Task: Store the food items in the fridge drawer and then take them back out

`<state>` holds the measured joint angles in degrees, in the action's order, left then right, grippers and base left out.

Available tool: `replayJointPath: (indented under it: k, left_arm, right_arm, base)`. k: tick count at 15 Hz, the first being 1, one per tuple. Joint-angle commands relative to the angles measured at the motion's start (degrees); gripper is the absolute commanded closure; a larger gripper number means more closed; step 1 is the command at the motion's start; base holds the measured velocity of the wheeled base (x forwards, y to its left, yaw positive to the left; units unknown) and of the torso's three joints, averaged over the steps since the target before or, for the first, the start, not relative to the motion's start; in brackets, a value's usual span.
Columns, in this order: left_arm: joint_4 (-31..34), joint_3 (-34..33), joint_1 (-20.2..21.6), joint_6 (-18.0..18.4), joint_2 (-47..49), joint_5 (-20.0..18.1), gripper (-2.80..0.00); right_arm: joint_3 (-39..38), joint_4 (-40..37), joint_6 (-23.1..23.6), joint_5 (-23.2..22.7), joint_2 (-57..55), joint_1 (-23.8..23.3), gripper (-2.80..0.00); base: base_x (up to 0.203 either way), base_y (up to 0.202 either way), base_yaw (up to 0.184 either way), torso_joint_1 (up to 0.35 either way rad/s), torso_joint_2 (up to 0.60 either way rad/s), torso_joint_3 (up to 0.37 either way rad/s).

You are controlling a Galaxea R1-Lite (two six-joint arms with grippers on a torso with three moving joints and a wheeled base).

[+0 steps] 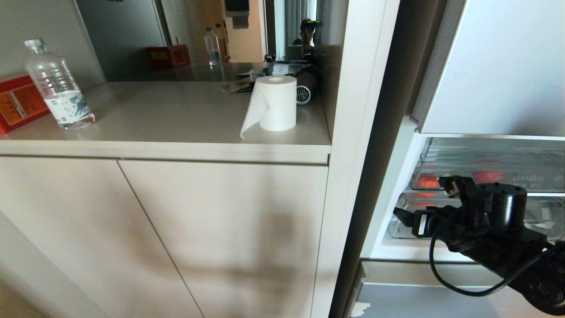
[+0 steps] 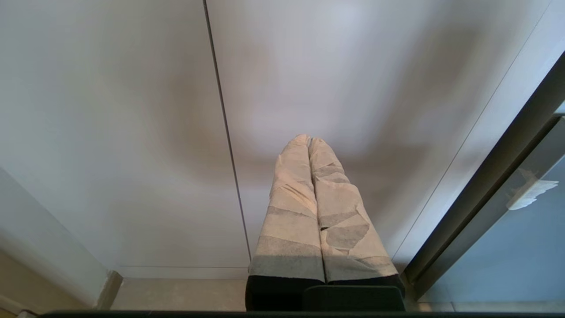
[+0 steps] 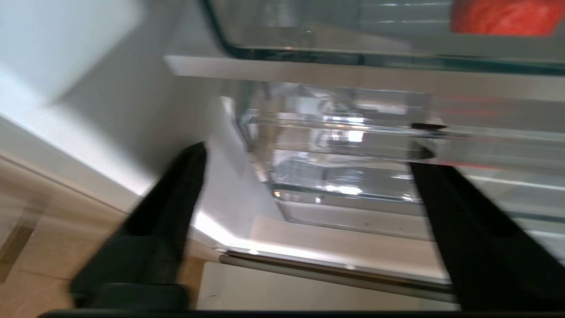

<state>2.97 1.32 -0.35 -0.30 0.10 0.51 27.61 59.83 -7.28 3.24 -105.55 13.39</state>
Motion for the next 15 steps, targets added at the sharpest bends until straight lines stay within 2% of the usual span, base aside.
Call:
replayJointPath:
  k: [1, 5, 15]
  left_arm:
    - [0.0, 0.0, 0.0, 0.0, 0.1, 0.0, 0.00]
    - [0.0, 0.0, 0.0, 0.0, 0.0, 0.0, 0.00]
    - [0.0, 0.0, 0.0, 0.0, 0.1, 0.0, 0.00]
  right_arm:
    - [0.3, 0.2, -0.1, 0.0, -0.3, 1.3, 0.00]
    - [0.9, 0.2, -0.2, 2.2, -0.3, 4.0, 0.00]
    - [-1.2, 0.2, -0.7, 2.2, 2.3, 4.1, 0.00]
  base:
    - [0.000, 0.000, 0.000, 0.000, 0.00, 0.000]
    - [0.000, 0.000, 0.000, 0.000, 0.00, 0.000]
    - [0.000, 0.000, 0.000, 0.000, 0.00, 0.000]
